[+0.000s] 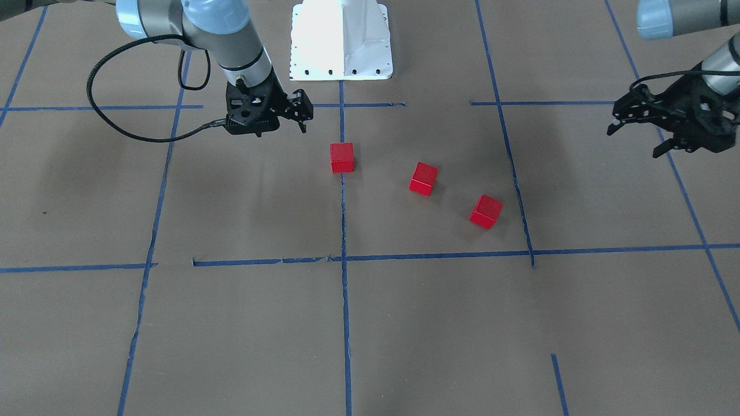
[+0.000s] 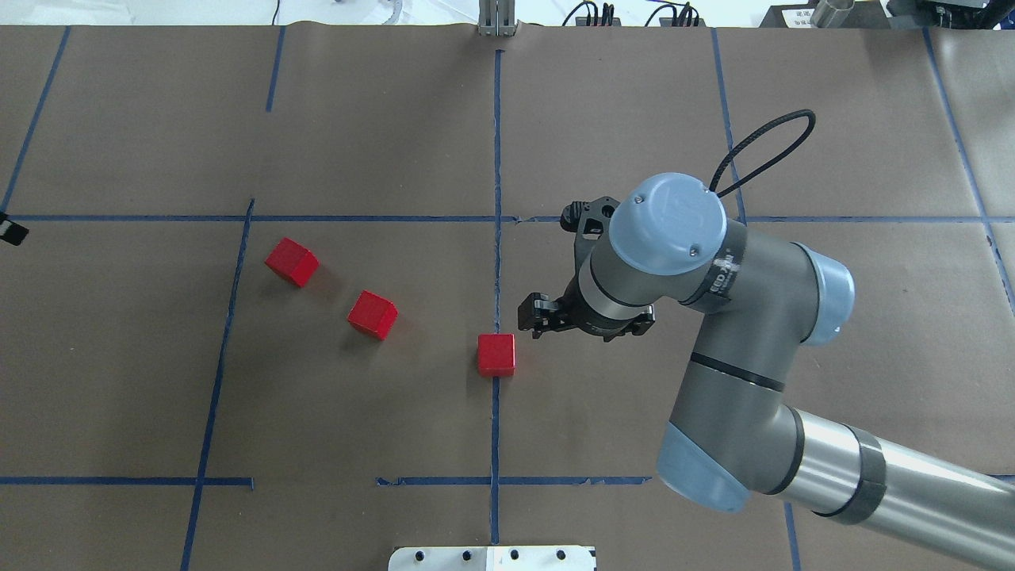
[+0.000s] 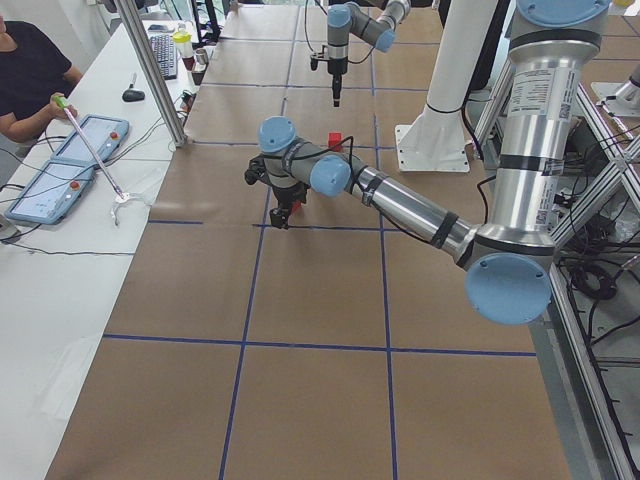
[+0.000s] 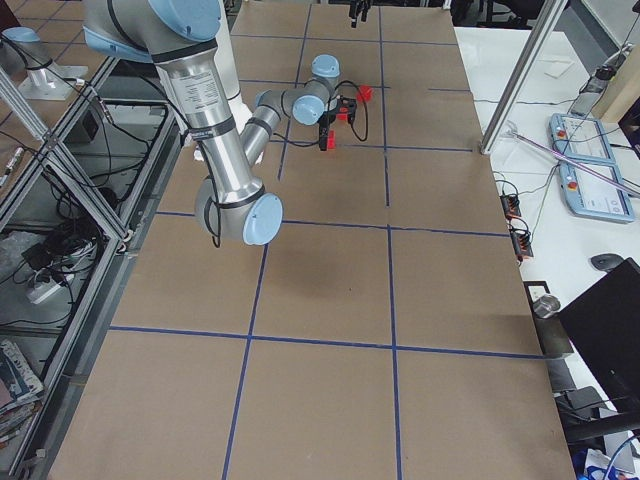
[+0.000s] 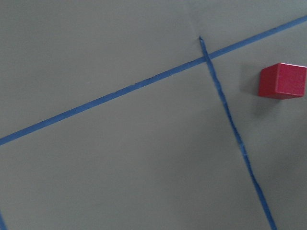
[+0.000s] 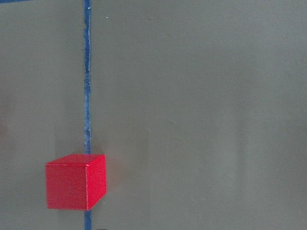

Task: Form red blocks into L shape at center
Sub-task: 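Grasp the nearer red cube with the left gripper while the right gripper withdraws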

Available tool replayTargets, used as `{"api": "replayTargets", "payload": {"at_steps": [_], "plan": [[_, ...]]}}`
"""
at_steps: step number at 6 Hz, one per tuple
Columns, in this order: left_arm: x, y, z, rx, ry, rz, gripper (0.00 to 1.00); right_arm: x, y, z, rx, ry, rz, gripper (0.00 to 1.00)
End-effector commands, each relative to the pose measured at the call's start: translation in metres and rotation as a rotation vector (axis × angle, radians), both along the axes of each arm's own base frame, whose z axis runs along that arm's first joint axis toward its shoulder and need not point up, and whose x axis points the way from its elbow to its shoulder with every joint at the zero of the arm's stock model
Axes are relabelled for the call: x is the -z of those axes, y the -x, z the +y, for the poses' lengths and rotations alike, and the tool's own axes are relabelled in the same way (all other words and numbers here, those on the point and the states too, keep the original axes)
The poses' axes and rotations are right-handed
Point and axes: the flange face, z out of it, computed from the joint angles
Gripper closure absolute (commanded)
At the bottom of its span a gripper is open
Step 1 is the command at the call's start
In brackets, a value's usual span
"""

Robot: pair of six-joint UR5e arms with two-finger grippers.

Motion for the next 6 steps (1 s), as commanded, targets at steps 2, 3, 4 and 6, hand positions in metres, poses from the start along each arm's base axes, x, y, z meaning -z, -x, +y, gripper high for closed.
{"api": "replayTargets", "payload": {"at_steps": [2,3,4,6], "plan": [[0.129,-0.174,0.032,0.028,0.044,0.012,0.0,-0.007,-0.017,0.01,0.003,-0.001,-0.008,0.0],[0.133,-0.228,0.065,0.028,-0.009,-0.045,0.0,-0.005,-0.019,0.01,0.003,-0.003,-0.012,0.0],[0.127,-0.271,0.089,0.035,0.06,-0.068,0.0,-0.009,-0.02,0.012,0.0,-0.002,-0.005,0.0],[0.098,-0.315,0.07,0.092,0.068,-0.016,0.0,-0.01,-0.018,0.013,0.001,-0.003,-0.002,0.0]]}}
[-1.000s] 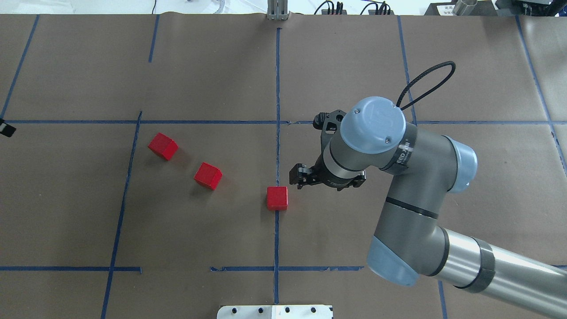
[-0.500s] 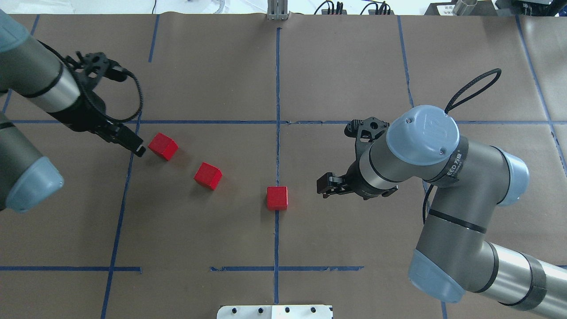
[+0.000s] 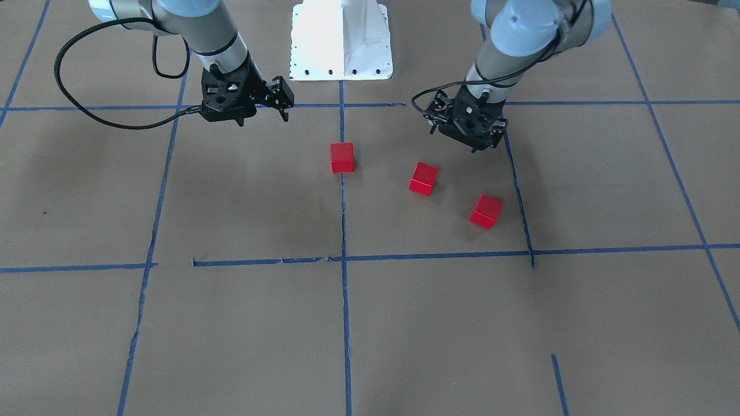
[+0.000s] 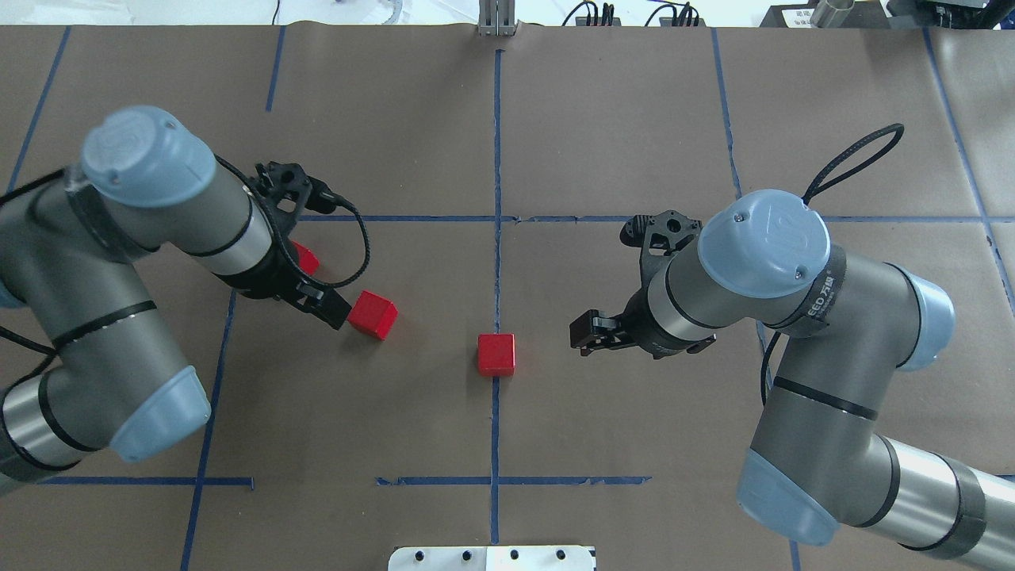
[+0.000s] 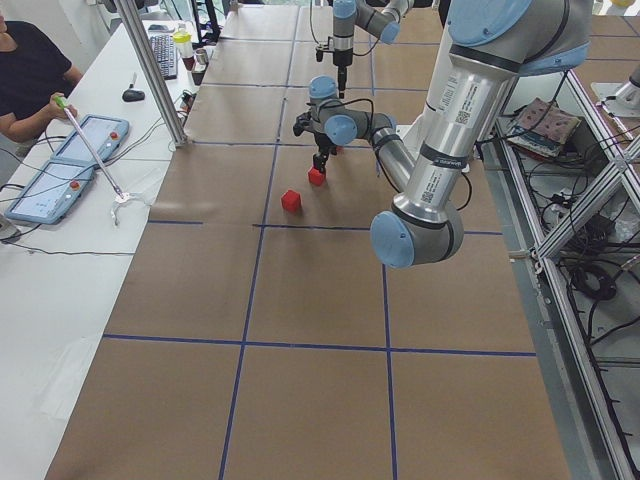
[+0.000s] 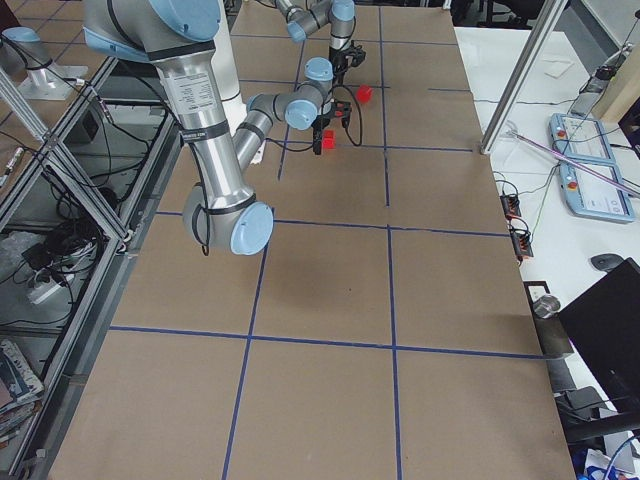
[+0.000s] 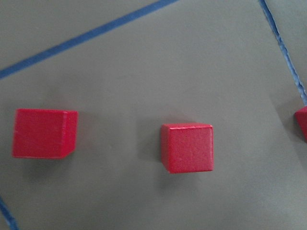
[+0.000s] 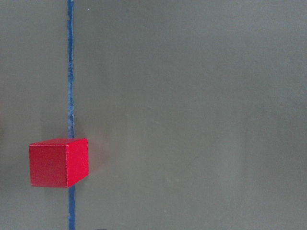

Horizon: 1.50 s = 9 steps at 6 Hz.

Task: Form red blocks into L shape at center
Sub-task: 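Carry the red cube with the left gripper toward the center cube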

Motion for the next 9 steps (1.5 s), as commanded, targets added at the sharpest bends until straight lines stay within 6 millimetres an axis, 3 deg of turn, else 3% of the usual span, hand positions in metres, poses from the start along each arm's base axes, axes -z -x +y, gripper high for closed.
{"api": "replayTargets", "payload": {"at_steps": [1,5,6,7,8,9], "plan": [[-0.02,-0.033,-0.014,0.016,-0.02,0.046,0.0,0.001,0.002,0.002,0.002,-0.001,-0.001,0.0],[-0.027,-0.039,-0.021,0.058,-0.054,0.011,0.0,0.002,0.002,0.001,0.001,-0.004,-0.002,0.0],[-0.028,-0.041,-0.022,0.063,-0.058,0.006,0.02,0.001,0.001,0.001,0.001,-0.003,-0.001,0.0],[-0.023,-0.05,-0.031,0.076,-0.071,-0.002,0.1,0.001,0.002,0.002,0.003,-0.003,-0.001,0.0],[-0.024,-0.054,-0.032,0.074,-0.069,-0.007,0.33,0.0,0.002,0.003,0.004,-0.002,0.0,0.0],[-0.025,-0.055,-0.032,0.077,-0.063,-0.01,0.79,0.001,0.002,0.003,0.003,-0.002,-0.001,0.0]]}}
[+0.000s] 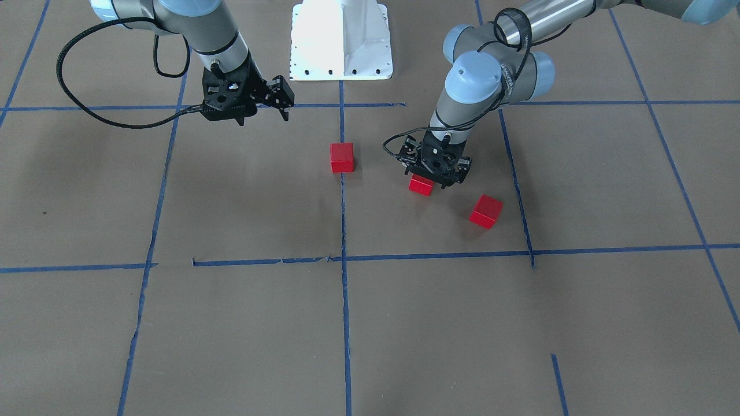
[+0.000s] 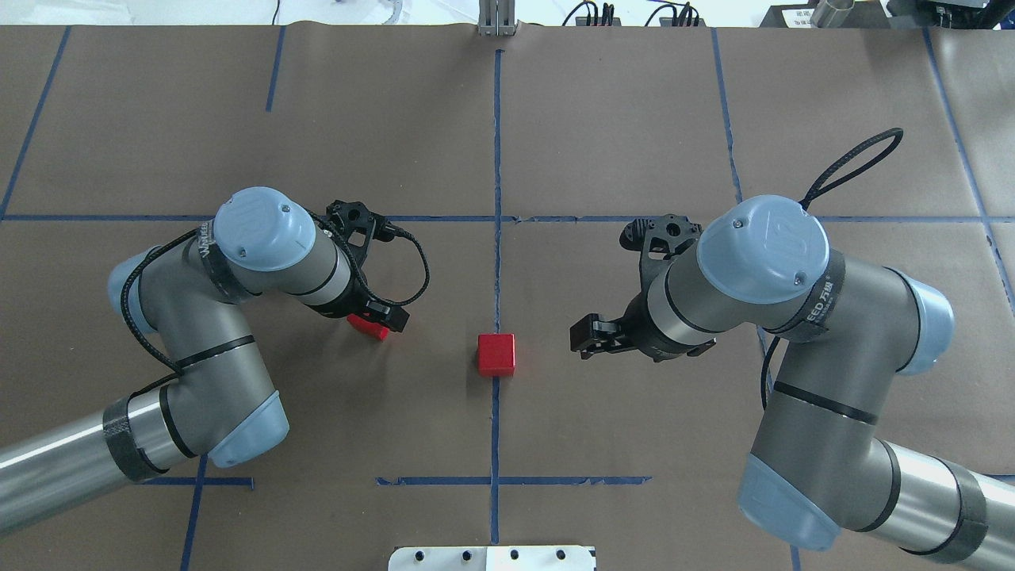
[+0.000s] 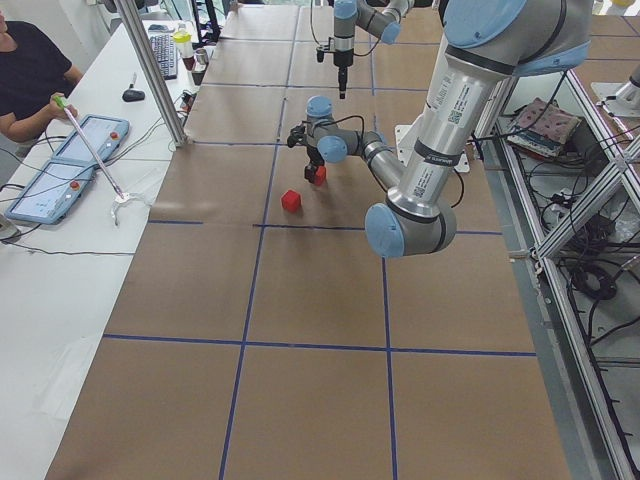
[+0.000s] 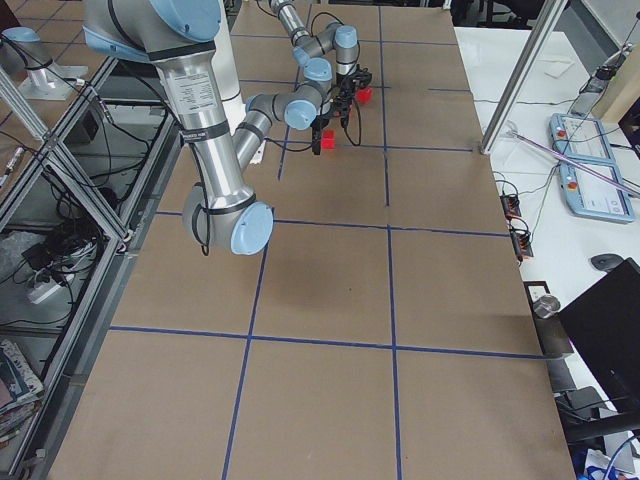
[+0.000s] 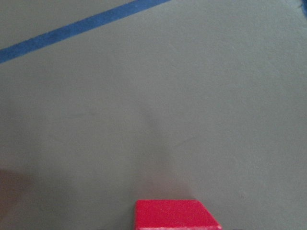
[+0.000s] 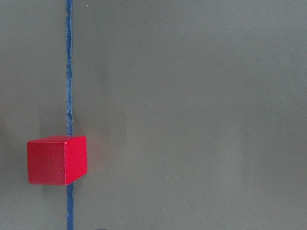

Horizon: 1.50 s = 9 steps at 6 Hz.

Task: Form red blocks into L shape at center
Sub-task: 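Carry the red cube with the left gripper toward the center cube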

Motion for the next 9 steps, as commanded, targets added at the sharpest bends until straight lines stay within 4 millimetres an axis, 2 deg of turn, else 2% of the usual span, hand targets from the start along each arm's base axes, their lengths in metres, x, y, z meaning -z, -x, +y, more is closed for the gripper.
{"api": "replayTargets", "payload": {"at_steps": [1,2,3,4,5,6,7,8,9], "plan": [[0.003,-0.001,-0.001,0.007,0.006,-0.001,1.0,-0.001,0.001,0.001,-0.001,0.0,0.003,0.0],[0.031,-0.002,-0.011,0.034,-0.022,0.02,1.0,0.001,0.0,0.001,-0.002,-0.001,-0.001,0.0],[0.062,-0.009,-0.021,0.098,-0.047,0.019,1.0,0.011,-0.01,0.002,0.001,-0.008,-0.028,0.0],[0.091,-0.032,-0.031,0.207,0.098,0.03,1.0,-0.002,-0.04,-0.007,-0.001,0.037,-0.031,0.0],[0.113,-0.067,-0.029,0.247,0.179,0.036,1.0,-0.014,-0.062,-0.022,-0.005,0.072,-0.034,0.0],[0.114,-0.08,-0.02,0.259,0.212,0.03,1.0,-0.02,-0.066,-0.024,-0.002,0.073,-0.028,0.0],[0.125,-0.089,-0.014,0.285,0.272,-0.011,1.0,-0.02,-0.066,-0.024,-0.001,0.074,-0.029,0.0],[0.148,-0.103,0.004,0.306,0.335,-0.031,1.0,-0.02,-0.066,-0.024,-0.001,0.075,-0.028,0.0],[0.145,-0.106,0.008,0.303,0.337,-0.036,1.0,-0.022,-0.065,-0.023,0.0,0.077,-0.025,0.0]]}}
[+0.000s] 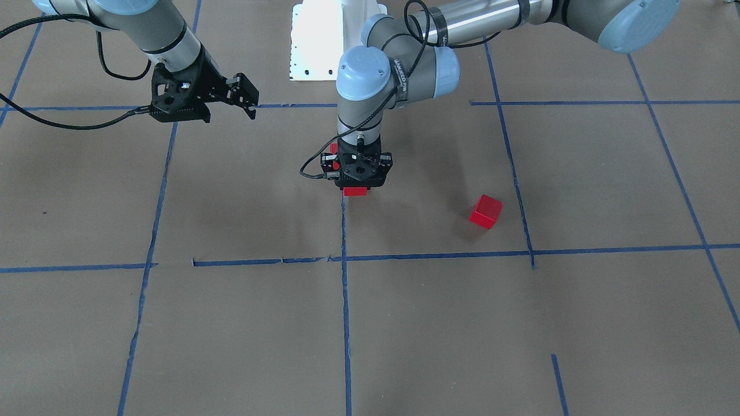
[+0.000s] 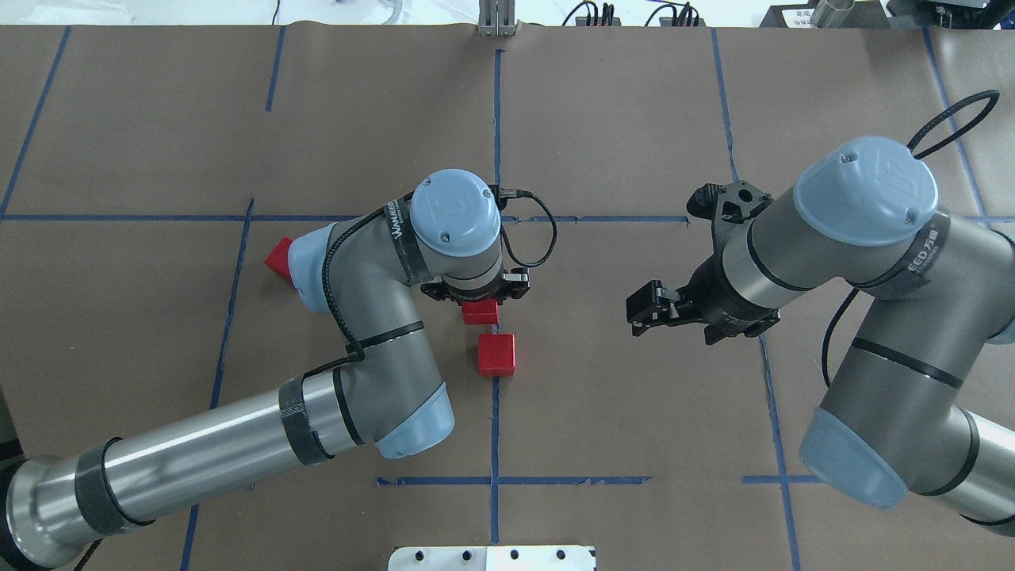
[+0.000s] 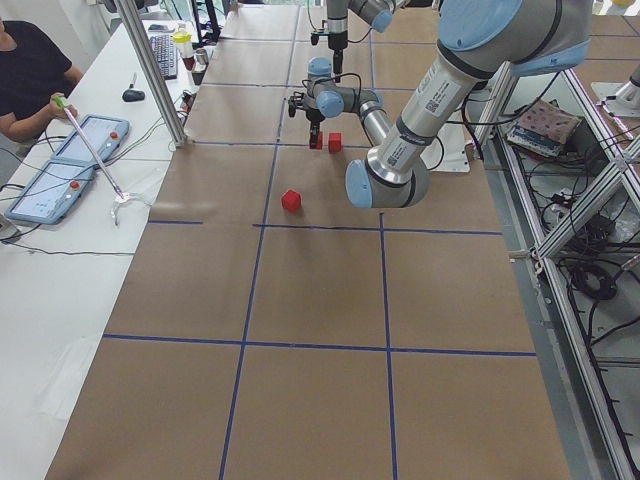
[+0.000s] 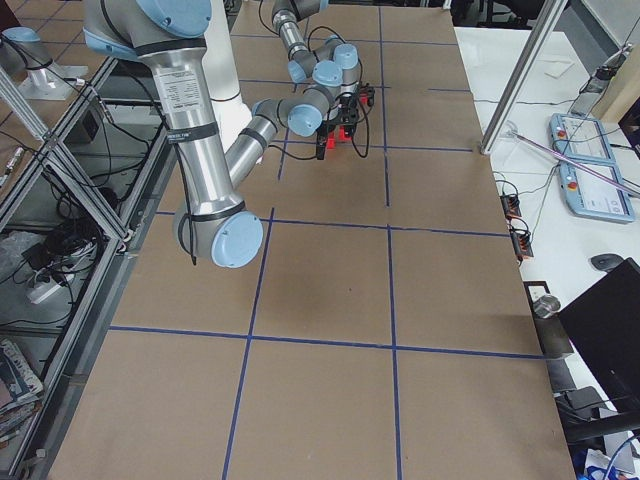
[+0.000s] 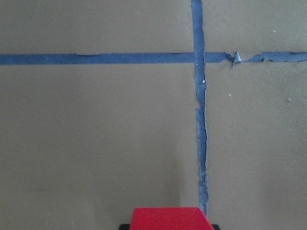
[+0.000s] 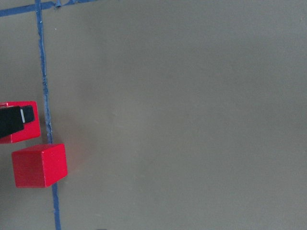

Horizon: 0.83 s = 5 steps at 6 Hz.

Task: Form red blocks into L shape at center
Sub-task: 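Place the cube against the far side of the center cube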

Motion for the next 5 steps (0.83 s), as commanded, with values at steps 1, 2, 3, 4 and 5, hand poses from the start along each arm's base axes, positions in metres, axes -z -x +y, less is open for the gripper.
{"api": "replayTargets", "payload": {"at_steps": [1,2,3,4,5], "plan": [[0.0013,-0.0131,0.0154,0.005,0.005,-0.018,1.0,-0.0014,0.0004,0.0001,0.001,0.002,0.002,0.0],[0.0013,-0.0139,0.0156,0.004,-0.006,-0.017,1.0,-0.0016,-0.0001,0.0003,0.0,0.001,0.003,0.0],[0.0011,-0.0156,0.0174,0.001,-0.007,-0.016,1.0,-0.0015,-0.0001,0.0004,0.001,0.002,0.002,0.0],[0.0,-0.019,0.0196,-0.003,-0.007,-0.017,1.0,-0.0016,-0.0001,0.0003,0.0,0.001,0.003,0.0],[0.0,-0.019,0.0195,-0.003,-0.009,-0.018,1.0,-0.0015,-0.0001,0.0004,0.001,0.002,0.002,0.0]]}}
